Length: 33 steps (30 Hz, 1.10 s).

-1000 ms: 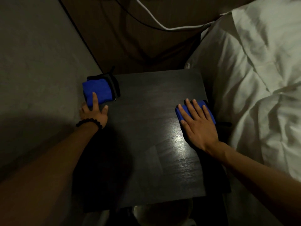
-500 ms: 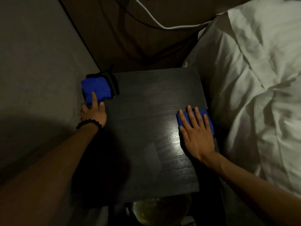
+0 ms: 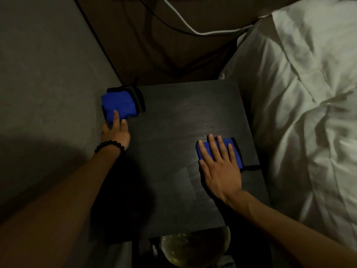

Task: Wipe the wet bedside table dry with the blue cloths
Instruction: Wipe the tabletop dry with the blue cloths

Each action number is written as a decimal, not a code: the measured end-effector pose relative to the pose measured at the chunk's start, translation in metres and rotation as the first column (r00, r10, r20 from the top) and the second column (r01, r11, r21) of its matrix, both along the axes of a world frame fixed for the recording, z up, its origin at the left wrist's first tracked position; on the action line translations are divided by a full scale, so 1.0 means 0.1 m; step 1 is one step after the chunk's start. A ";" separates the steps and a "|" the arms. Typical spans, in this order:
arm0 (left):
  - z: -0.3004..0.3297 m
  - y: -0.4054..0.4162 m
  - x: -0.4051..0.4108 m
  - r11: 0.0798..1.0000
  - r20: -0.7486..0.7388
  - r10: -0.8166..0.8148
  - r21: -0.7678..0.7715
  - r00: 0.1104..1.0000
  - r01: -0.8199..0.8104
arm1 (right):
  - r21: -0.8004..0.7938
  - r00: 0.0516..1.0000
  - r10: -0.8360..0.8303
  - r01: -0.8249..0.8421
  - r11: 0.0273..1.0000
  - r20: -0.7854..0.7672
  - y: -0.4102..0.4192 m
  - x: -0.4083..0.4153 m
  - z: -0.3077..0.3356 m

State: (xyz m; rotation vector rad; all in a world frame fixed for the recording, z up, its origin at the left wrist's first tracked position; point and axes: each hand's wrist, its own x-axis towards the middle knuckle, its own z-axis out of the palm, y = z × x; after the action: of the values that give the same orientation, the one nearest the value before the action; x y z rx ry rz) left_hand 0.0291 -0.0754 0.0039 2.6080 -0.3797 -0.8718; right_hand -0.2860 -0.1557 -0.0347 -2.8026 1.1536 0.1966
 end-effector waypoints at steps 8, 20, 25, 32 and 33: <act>-0.03 0.06 -0.02 0.992 -0.010 0.057 -0.112 0.998 -0.057 | -0.034 0.999 0.041 -0.040 0.999 0.026 0.07 0.12 -0.08; -0.05 0.04 -0.04 0.983 -0.011 0.098 -0.152 0.995 -0.098 | -0.009 0.995 0.090 -0.090 0.996 0.052 0.15 0.35 -0.05; -0.05 0.06 -0.01 0.972 -0.039 0.103 -0.208 0.994 -0.109 | 0.012 0.993 0.104 -0.105 0.994 0.058 0.25 0.53 -0.01; -0.09 0.10 0.01 0.961 -0.043 0.103 -0.255 0.994 -0.110 | 0.051 0.987 0.135 -0.140 0.989 0.086 0.35 0.75 0.04; -0.09 0.10 0.01 0.960 -0.044 0.102 -0.257 0.994 -0.110 | 0.058 0.986 0.141 -0.146 0.988 0.085 0.36 0.78 0.04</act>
State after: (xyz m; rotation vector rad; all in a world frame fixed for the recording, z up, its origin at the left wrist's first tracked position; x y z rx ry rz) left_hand 0.0301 -0.0653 -0.0052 2.3485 -0.3184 -0.7692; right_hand -0.2083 -0.1202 -0.0304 -2.8097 0.9131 0.1272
